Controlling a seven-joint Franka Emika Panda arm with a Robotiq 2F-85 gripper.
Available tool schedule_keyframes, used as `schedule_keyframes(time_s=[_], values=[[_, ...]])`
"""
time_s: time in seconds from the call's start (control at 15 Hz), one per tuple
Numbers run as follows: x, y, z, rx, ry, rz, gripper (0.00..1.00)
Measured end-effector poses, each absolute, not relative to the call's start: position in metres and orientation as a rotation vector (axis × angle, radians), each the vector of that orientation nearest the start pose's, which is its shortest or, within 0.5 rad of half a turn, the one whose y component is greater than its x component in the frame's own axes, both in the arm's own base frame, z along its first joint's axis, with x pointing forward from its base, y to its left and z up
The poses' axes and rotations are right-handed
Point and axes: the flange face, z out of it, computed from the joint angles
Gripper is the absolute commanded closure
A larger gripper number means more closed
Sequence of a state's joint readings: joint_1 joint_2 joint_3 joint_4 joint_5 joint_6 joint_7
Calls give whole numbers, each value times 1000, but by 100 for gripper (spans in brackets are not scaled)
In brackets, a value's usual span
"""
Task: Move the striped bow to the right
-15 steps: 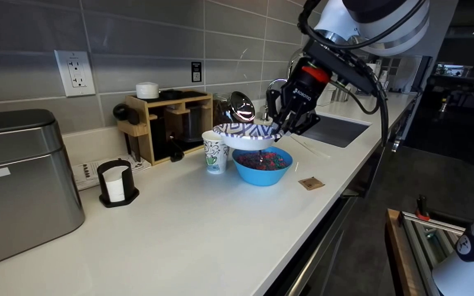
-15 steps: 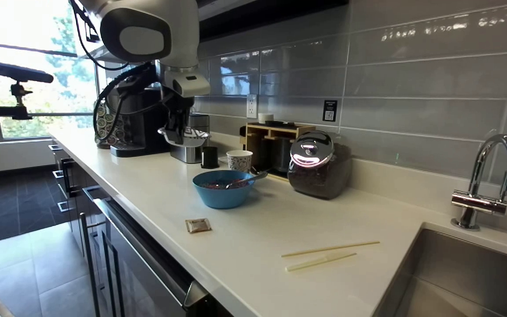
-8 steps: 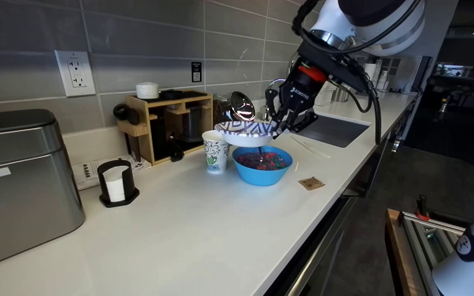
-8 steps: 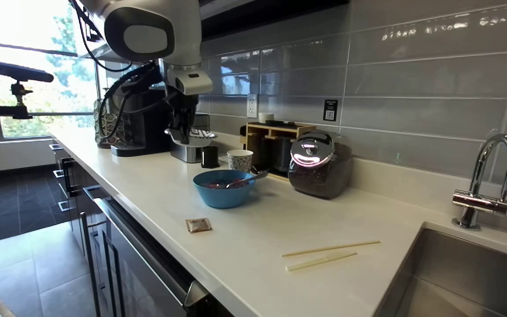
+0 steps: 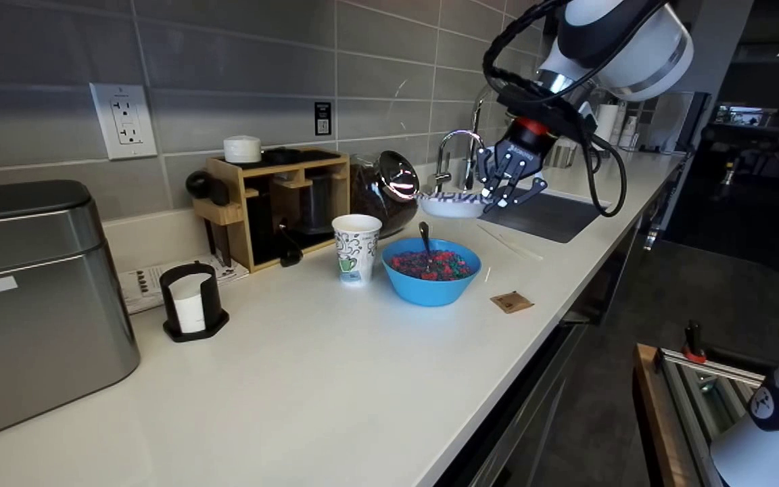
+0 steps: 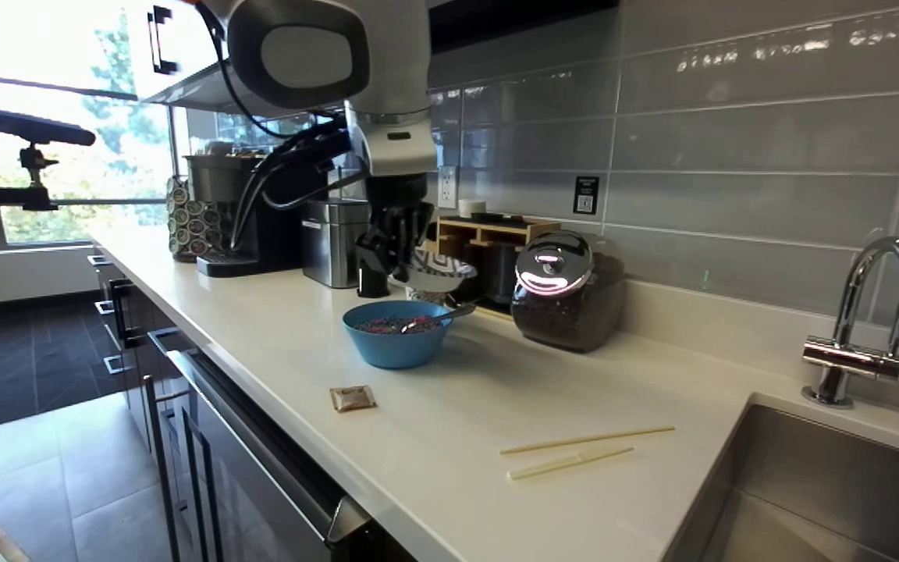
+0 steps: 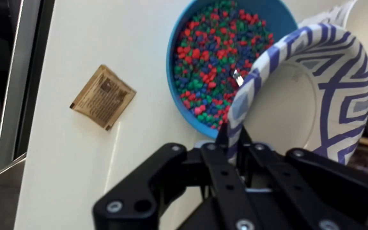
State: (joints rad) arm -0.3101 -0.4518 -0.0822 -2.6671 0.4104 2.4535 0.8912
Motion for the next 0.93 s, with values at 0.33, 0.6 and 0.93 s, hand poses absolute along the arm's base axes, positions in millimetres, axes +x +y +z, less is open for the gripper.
schedule_keyframes(time_s=[0.33, 0.6, 0.93], values=[[346, -221, 390, -1664, 2188, -205, 99], [345, -259, 366, -1441, 2362, -304, 99], [368, -292, 335, -1251, 2514, -424, 99]])
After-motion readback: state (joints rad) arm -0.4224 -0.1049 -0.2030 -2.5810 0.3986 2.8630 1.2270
